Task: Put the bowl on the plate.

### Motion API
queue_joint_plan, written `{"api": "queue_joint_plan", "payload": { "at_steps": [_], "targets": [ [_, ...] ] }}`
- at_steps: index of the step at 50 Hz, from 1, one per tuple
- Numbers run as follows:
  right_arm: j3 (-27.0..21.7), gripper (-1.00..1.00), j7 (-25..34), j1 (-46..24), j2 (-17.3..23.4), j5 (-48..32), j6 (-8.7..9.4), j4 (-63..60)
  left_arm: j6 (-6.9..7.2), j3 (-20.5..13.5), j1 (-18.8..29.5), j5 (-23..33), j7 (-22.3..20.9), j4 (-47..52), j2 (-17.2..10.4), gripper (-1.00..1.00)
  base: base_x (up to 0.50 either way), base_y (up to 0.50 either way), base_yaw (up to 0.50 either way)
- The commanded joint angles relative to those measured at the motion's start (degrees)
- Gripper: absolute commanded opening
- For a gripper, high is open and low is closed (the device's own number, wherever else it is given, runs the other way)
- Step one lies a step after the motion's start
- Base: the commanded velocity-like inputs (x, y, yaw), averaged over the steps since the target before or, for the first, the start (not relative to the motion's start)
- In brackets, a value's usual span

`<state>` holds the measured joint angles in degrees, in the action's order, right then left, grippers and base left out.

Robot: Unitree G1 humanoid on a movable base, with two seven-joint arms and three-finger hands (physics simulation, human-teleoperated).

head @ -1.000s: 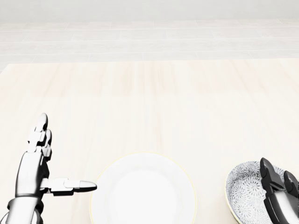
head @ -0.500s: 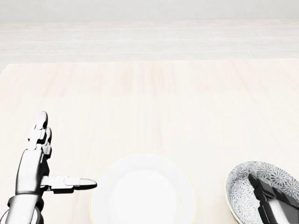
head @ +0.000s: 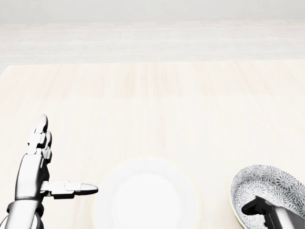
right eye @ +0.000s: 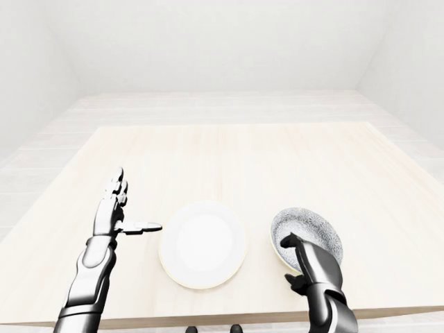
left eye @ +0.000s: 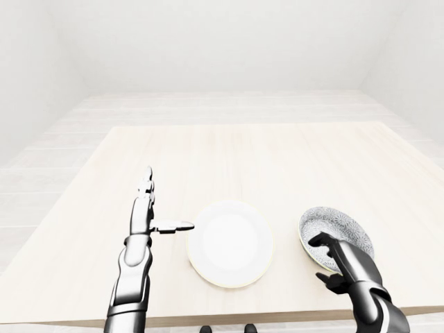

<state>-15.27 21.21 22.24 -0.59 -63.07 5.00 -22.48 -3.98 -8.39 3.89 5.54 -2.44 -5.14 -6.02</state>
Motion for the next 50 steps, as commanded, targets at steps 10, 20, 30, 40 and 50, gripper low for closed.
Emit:
{"api": "queue_joint_plan", "payload": {
  "at_steps": [10, 20, 30, 40, 50],
  "targets": [
    [-0.4, -0.68, 0.9, 0.2, -0.4, 0.8, 0.0, -0.7, 0.14, -0.1, 0.3, 0.0, 0.0, 0.0, -0.1, 1.0, 0.0, 0.0, 0.0],
    [-0.4, -0.84, 1.1, 0.2, -0.5, 0.6, 0.0, -0.9, 0.11, -0.3, 0.0, -0.2, -0.1, 0.1, -0.2, 1.0, 0.0, 0.0, 0.0],
    [-0.1, -0.83, 2.4, -1.1, 0.0, -0.5, 0.0, -2.2, 0.62, -0.2, 0.6, -0.1, -0.1, 0.3, -0.2, 1.0, 0.0, 0.0, 0.0],
    [3.0, -0.84, 6.1, -5.2, 0.9, -5.0, 0.0, -6.4, 0.95, 0.3, 1.6, 0.1, 0.4, -0.1, 0.0, 1.0, 0.0, 0.0, 0.0],
    [6.2, -0.87, 9.4, -10.0, 2.4, -9.3, 0.0, -8.3, 0.81, 0.1, 1.8, 0.1, 0.5, -0.2, -0.3, 1.0, 0.0, 0.0, 0.0]
  ]
}}
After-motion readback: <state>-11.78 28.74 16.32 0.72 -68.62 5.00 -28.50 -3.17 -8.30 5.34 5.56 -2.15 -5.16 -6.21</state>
